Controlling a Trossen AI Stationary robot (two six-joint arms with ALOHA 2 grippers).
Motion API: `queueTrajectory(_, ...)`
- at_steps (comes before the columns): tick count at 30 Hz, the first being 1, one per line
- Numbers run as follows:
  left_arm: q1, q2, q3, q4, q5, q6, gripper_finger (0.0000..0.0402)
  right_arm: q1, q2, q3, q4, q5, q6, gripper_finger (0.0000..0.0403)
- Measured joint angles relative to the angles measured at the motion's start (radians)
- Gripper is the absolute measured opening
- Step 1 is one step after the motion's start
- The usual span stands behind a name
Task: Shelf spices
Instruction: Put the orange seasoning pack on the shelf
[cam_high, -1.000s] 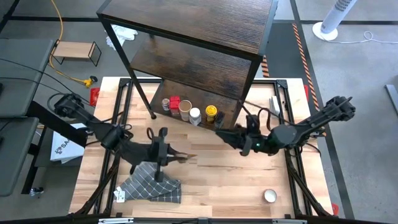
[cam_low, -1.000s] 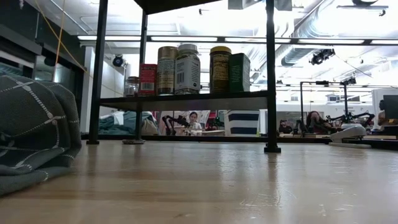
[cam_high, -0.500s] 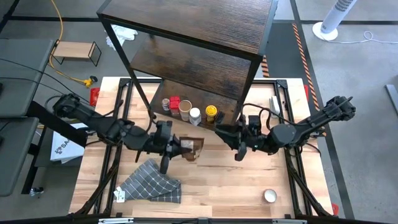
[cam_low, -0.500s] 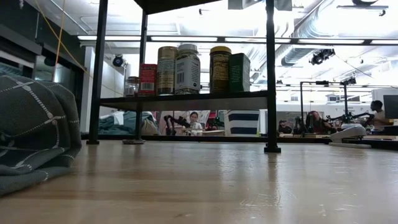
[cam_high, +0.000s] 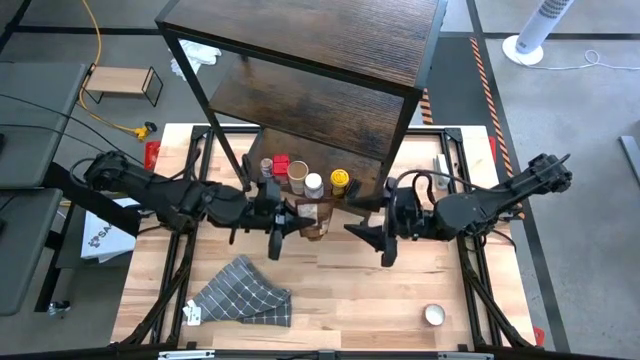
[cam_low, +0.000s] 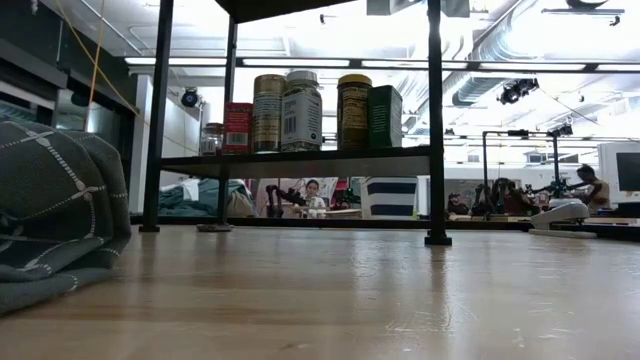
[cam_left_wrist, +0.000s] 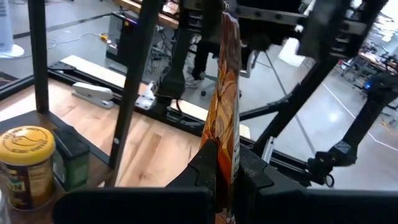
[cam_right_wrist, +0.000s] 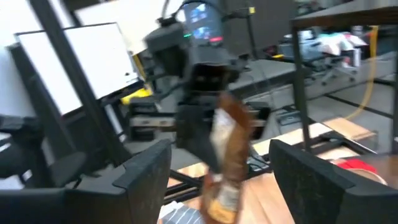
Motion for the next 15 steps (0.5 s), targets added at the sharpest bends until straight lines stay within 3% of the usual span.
queueTrajectory(7, 0.034, 0.019, 0.0, 0.034, 0.129, 0.061, 0.0008, -0.043, 0.041, -0.001, -0.004, -0.027, -0.036, 0.0271)
queueTrajectory(10, 0.031, 0.017, 0.0, 0.05, 0.137, 0.092, 0.0008, -0.063, 0.044, -0.001, 0.0, -0.034, -0.033, 0.0271)
queueTrajectory(15, 0.033, 0.018, 0.0, 0.045, 0.137, 0.113, 0.0008, -0.083, 0.046, -0.001, 0.001, -0.131, -0.025, 0.0271)
